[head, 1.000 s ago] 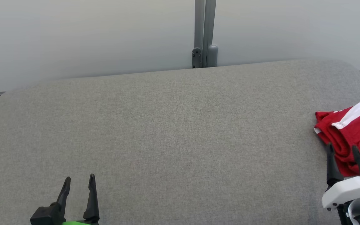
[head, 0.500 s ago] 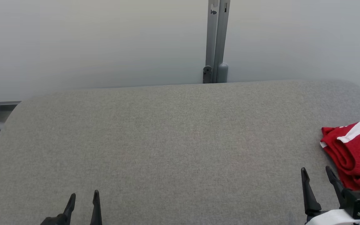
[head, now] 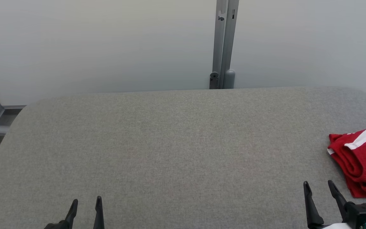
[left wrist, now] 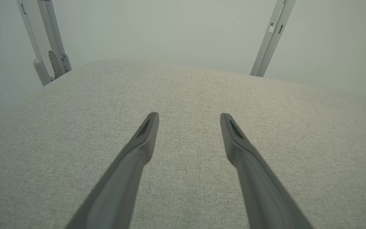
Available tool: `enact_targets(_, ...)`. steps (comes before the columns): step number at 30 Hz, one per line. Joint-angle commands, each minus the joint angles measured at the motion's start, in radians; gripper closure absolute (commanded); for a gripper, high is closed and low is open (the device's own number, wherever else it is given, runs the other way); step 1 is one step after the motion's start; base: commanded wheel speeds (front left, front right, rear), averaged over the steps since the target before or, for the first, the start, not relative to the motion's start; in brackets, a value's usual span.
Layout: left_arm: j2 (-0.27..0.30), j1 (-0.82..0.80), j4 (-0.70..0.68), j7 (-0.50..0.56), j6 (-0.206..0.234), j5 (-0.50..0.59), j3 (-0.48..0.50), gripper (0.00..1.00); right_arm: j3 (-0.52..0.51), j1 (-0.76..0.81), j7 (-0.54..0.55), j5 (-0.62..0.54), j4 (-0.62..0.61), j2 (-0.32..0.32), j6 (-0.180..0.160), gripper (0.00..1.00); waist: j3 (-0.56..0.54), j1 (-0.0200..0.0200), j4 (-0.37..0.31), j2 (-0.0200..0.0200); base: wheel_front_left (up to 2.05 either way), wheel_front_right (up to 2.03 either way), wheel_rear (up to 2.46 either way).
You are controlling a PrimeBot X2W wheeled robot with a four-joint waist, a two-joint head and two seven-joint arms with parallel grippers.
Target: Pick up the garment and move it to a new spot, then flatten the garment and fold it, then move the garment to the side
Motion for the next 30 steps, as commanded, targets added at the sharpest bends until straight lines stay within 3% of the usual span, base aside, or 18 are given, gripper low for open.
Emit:
enact_targets(1, 0.0, 0.011, -0.006, -0.002, -0.003, 0.011, -0.001, 0.0, -0.001, 0.012, -0.007, 0.003, 0.003, 0.0, -0.001, 0.0, 0.001, 0.0001, 0.0, 0.0, 0.0, 0.0, 0.0)
enact_targets(21, -0.001, 0.003, -0.011, -0.002, -0.009, 0.015, -0.013, 0.0, 0.013, -0.003, -0.022, 0.039, 0.023, 0.001, -0.001, 0.0, 0.014, 0.0001, -0.007, 0.0, 0.0, 0.0, 0.0)
enact_targets(22, -0.001, 0.0, -0.008, 0.0, -0.008, 0.006, -0.013, 1.0, 0.013, -0.001, -0.017, 0.035, 0.022, 0.001, 0.0, 1.0, 0.014, 0.0001, -0.007, 0.0, 0.0, 0.0, 0.0)
enact_targets(30, -0.005, 0.0, 0.041, 0.022, -0.008, -0.039, -0.007, 1.0, 0.008, -0.012, 0.002, 0.084, 0.077, 0.013, 0.0, 1.0, 0.017, 0.0001, -0.009, 0.0, 0.0, 0.0, 0.0)
